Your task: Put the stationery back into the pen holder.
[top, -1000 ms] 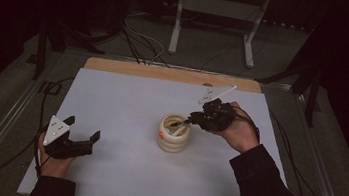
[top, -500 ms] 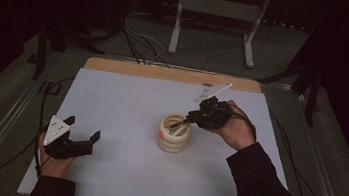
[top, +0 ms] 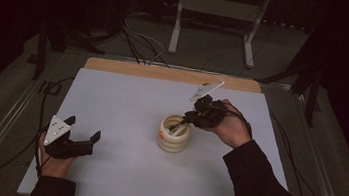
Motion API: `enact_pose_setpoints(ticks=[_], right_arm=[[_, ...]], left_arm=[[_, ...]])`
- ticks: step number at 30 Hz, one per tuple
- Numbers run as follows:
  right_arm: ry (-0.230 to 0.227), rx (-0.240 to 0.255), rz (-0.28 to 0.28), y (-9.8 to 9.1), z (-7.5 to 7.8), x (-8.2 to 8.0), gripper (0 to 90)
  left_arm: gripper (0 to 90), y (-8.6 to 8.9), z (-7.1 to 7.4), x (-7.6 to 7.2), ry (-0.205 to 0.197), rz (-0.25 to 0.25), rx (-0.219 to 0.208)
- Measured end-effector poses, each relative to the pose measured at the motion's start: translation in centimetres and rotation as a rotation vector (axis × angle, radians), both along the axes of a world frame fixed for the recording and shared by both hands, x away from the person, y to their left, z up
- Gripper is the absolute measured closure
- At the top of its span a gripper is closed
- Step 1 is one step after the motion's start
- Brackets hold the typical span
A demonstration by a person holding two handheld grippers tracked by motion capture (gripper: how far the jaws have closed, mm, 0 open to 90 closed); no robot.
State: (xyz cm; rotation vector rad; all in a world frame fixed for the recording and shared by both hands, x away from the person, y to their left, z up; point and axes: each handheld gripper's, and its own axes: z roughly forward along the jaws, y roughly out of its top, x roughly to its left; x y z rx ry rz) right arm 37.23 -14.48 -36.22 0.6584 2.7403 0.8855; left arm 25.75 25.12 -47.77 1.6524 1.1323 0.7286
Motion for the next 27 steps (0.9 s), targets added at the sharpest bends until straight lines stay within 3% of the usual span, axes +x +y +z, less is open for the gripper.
enact_pose_setpoints(ticks=[27], right_arm=[[0.062,-0.067,0.011,1.9,-1.7,1.6,79.9]], left_arm=[[0.1,0.2,0.0,-0.1,-0.004,0.004,-0.006]])
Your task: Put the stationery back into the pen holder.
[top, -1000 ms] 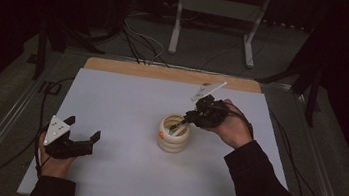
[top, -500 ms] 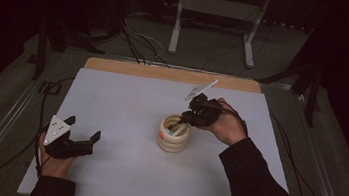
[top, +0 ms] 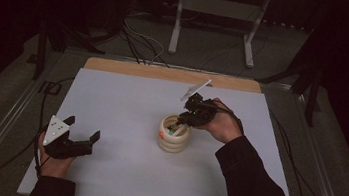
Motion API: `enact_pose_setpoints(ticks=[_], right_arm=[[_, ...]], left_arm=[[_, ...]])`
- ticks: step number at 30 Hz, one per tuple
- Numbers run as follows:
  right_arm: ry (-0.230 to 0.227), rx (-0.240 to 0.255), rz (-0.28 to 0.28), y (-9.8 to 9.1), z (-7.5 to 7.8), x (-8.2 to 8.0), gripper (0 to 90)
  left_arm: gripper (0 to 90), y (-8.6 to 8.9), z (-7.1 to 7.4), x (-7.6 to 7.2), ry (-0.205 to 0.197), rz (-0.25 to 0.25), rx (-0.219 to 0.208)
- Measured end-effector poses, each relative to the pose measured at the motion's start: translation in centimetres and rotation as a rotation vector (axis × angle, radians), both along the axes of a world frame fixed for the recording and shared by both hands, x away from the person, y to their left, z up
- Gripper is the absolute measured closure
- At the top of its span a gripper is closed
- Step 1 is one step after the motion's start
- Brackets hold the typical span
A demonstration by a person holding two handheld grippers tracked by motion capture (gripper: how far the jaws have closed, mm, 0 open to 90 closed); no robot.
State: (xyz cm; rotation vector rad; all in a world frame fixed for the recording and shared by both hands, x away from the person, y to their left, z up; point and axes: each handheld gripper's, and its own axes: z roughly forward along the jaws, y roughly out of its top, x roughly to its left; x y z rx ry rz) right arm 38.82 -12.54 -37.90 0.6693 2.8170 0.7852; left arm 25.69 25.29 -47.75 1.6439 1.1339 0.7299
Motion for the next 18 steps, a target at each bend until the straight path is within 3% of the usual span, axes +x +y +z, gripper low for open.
enact_pose_setpoints(ticks=[18], right_arm=[[0.021,-0.001,-0.009,0.6,-1.0,0.5,79.6]], left_arm=[[0.1,-0.1,0.0,0.0,0.0,-0.001,0.0]])
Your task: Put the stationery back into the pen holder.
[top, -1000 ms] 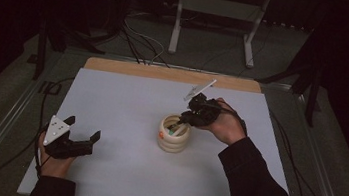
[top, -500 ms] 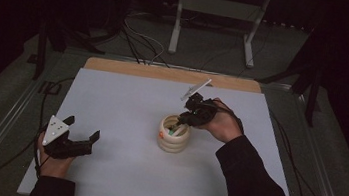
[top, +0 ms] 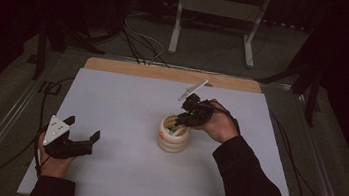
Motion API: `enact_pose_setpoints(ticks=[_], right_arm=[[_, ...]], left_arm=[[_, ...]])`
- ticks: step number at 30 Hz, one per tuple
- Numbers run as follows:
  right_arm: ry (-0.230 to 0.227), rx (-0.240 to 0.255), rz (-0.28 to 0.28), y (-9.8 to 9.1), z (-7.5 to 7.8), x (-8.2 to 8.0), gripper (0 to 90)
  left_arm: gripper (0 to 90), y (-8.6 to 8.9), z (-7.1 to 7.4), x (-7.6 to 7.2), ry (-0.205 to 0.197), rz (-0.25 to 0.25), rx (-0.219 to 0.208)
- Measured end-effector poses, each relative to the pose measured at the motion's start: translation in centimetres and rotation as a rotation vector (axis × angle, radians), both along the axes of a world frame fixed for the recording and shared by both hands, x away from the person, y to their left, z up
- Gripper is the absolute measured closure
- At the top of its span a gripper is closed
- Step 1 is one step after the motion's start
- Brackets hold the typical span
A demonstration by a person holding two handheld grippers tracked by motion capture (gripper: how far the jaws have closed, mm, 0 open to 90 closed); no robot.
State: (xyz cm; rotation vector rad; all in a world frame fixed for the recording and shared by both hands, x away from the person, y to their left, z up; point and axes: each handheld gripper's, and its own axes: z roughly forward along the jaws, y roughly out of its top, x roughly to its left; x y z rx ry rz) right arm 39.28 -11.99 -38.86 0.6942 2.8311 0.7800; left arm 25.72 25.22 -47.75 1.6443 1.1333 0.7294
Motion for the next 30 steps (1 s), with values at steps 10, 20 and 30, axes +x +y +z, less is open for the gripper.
enact_pose_setpoints(ticks=[10,20,30], right_arm=[[-0.033,0.013,-0.052,-0.5,-0.2,0.5,62.3],[-0.129,0.091,-0.193,-1.6,0.2,0.7,5.2],[-0.157,0.183,-0.25,-3.1,0.4,0.5,1.4]], left_arm=[[0.1,0.0,0.0,0.0,0.0,0.0,-0.002],[0.2,0.0,0.0,0.0,0.002,0.0,0.001],[0.1,0.1,0.0,0.0,0.003,-0.004,-0.006]])
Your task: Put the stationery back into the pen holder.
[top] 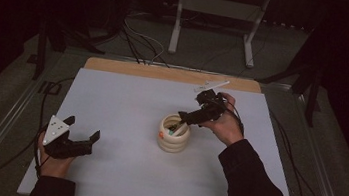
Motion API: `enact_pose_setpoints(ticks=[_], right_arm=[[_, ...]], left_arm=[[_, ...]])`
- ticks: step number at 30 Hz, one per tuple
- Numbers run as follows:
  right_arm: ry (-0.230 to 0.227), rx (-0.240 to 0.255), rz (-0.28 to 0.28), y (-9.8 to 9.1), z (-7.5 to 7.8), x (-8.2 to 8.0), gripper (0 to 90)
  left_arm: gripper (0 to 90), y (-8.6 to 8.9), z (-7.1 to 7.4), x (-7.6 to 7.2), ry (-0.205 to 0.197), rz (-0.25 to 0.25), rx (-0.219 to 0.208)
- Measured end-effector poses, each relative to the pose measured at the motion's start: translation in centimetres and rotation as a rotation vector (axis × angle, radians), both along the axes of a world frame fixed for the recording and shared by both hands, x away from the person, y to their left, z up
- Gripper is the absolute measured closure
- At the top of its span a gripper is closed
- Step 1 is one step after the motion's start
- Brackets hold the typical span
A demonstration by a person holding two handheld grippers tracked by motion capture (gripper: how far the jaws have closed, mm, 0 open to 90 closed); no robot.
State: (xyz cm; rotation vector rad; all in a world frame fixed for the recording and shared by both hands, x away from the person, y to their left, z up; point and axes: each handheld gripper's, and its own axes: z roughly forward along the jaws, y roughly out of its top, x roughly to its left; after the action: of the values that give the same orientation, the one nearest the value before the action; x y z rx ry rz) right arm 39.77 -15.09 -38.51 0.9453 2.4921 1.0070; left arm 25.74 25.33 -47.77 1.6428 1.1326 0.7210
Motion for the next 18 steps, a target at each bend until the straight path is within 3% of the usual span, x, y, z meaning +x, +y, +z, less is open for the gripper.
enact_pose_setpoints(ticks=[7,18], right_arm=[[-0.03,0.048,-0.016,-0.8,0.2,-0.4,0.0],[-0.07,0.075,-0.055,-2.2,0.2,-1.3,0.0]], left_arm=[[0.1,0.1,-0.1,0.1,0.008,0.006,0.005],[0.1,0.3,-0.1,0.1,0.011,0.016,0.007]])
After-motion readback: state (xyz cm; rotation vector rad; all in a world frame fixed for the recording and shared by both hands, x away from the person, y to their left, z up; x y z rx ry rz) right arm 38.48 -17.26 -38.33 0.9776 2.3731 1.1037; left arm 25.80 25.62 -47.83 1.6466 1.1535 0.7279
